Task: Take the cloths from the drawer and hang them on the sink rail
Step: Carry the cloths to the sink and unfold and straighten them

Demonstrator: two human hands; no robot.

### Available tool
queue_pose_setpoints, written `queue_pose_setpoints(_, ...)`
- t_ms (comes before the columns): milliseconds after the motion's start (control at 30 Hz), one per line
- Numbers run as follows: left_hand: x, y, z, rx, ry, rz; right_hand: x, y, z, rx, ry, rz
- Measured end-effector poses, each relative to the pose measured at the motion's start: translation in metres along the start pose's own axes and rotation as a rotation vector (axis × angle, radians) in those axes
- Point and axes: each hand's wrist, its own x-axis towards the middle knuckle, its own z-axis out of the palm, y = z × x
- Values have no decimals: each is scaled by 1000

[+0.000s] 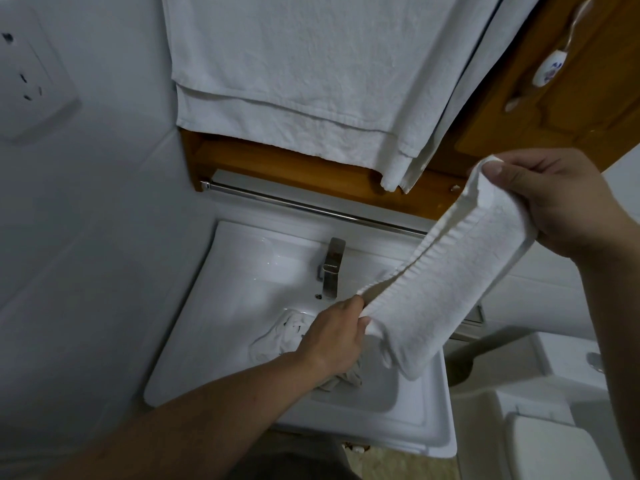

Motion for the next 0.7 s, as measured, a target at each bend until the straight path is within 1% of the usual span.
queue_pose_setpoints(67, -5, -4, -1, 12, -40, 24, 0, 7, -3, -22, 72, 41)
queue_pose_setpoints(133, -8, -8, -3, 4, -27, 7, 0, 14, -6, -30, 121, 87)
queue_pose_setpoints(200, -8, -11, -7, -18, 28, -31, 0, 23, -7, -15, 166, 144)
queue_pose_setpoints(267, -6, -14, -11, -21, 97, -28, 1, 33, -9, 10, 226, 195)
queue_pose_setpoints(433, -2, -22, -38, -101, 245, -67, -5, 61, -12, 13, 374, 277)
queue_pose_setpoints(500, 1, -23, -50, -144, 301, -95, -8, 73, -10, 48, 406, 345)
queue_pose_setpoints(600, 10, -26, -65, -193, 347, -220, -12, 88, -5, 85, 430, 431)
queue_pose_setpoints(700, 19, -30, -78, -140, 397, -254, -14, 98, 6, 108, 422, 449)
